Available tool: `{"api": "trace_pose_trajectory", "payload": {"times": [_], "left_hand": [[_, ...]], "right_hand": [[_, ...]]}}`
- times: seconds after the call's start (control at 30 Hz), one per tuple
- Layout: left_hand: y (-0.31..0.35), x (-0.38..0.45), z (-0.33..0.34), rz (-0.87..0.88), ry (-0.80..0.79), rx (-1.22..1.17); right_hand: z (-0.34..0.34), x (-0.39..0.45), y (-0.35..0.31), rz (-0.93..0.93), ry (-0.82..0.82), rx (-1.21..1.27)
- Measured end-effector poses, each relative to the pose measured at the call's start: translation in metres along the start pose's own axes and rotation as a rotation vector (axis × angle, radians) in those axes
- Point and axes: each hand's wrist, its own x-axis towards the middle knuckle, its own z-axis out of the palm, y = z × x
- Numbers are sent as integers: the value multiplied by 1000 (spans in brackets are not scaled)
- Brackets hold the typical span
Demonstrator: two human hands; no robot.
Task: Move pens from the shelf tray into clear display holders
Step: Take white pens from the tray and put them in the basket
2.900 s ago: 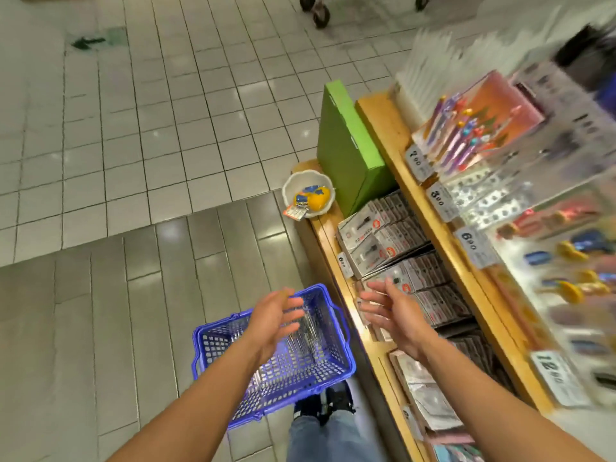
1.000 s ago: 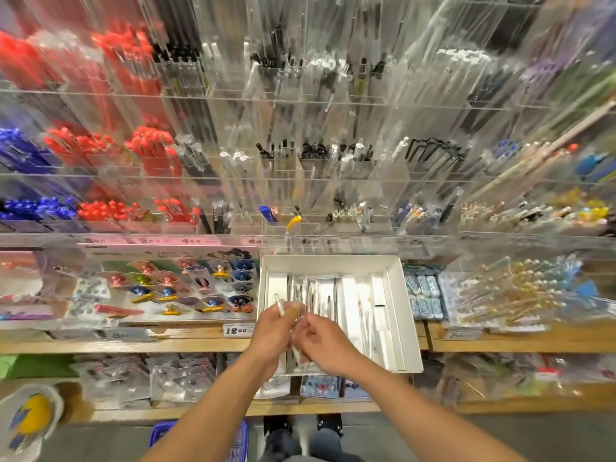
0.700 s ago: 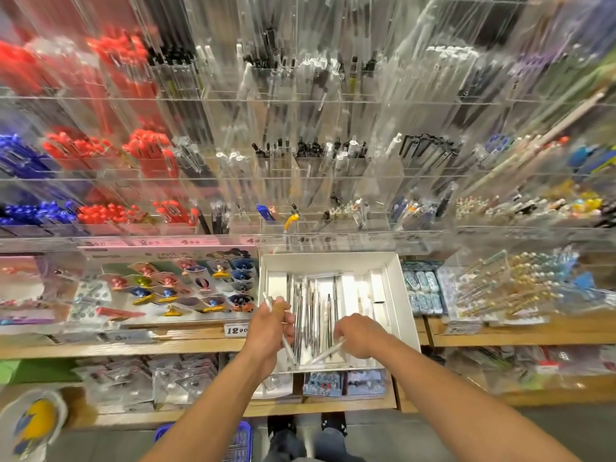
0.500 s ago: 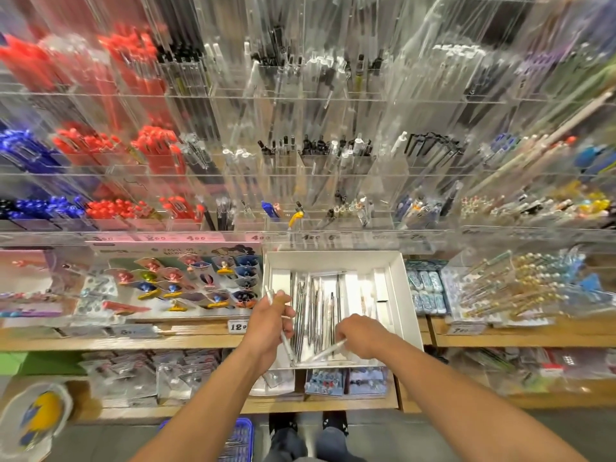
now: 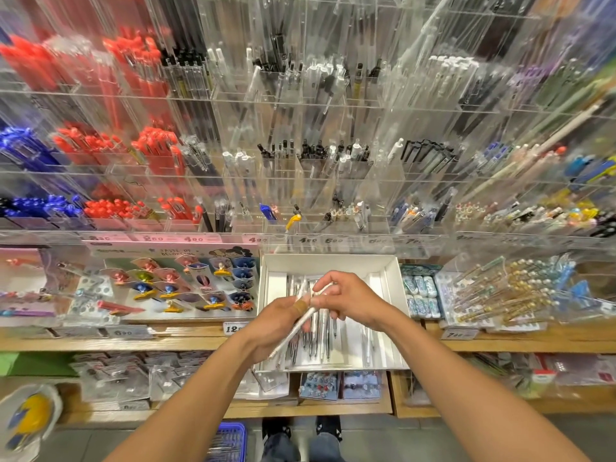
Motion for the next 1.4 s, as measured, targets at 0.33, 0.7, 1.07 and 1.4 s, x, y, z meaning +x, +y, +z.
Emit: {"api": "trace_pose_trajectory", "payload": {"times": [0.33, 0.7, 1.07, 1.4], "left_hand": [[-12, -3, -12, -96, 157, -435], [-8, 1, -10, -27, 198, -286], [0, 2, -8, -11, 20, -129], [-19, 1, -19, -81, 132, -406]], "right_hand": [[22, 6, 88, 417, -391, -912], [-14, -8, 16, 182, -197, -461], [3, 13, -12, 42, 52, 261], [41, 46, 74, 526, 298, -679]]}}
